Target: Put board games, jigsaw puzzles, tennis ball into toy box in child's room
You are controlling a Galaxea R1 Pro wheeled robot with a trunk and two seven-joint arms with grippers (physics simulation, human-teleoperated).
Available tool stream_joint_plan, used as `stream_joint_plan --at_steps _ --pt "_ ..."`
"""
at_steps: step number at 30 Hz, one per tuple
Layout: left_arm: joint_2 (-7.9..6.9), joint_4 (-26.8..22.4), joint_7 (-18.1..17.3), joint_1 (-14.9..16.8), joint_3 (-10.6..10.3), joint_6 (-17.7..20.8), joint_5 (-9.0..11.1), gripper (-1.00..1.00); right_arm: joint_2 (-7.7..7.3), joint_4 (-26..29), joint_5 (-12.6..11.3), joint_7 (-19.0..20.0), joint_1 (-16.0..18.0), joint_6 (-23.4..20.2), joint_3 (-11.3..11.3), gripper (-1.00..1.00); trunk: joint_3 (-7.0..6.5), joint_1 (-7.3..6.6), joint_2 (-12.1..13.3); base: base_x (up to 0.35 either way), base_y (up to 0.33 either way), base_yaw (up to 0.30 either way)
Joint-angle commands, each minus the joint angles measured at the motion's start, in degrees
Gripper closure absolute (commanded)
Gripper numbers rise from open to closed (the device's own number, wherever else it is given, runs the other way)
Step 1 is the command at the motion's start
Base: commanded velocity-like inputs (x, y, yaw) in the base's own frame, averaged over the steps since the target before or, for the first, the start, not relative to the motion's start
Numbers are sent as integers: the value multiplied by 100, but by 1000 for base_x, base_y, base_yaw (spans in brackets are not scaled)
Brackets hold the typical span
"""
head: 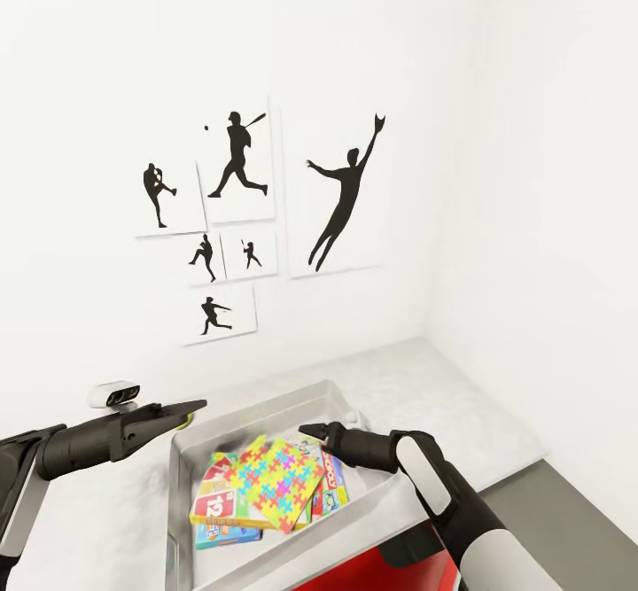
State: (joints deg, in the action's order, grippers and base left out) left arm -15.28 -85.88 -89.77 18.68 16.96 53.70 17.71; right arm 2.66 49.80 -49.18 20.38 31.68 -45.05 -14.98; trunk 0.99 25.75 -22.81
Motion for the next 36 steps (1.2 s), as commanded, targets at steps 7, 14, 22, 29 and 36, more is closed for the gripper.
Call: stream_joint_plan --at_steps 7,14,22,29,36 --pt "-1 -5 -23 4 0 59 -4 -100 -2 2 13 19 5 -14 4 -100 11 3 -11 0 0 0" --pt "-1 -2 -23 4 52 61 -4 -100 -52 90 3 84 -37 20 51 -100 11 3 -11 0 0 0" --pt "-1 0 -23 -4 103 55 -4 -100 -117 982 -20 314 -133 116 117 -100 -6 3 -11 0 0 -22" --pt "-1 1 -23 -5 108 53 -4 -100 -177 1167 -22 475 -128 120 127 -100 -60 3 -11 0 0 -84" --pt "-1 1 -23 -9 195 53 -4 -100 -498 1194 -35 1052 -127 139 137 -100 -121 3 -11 0 0 -81"
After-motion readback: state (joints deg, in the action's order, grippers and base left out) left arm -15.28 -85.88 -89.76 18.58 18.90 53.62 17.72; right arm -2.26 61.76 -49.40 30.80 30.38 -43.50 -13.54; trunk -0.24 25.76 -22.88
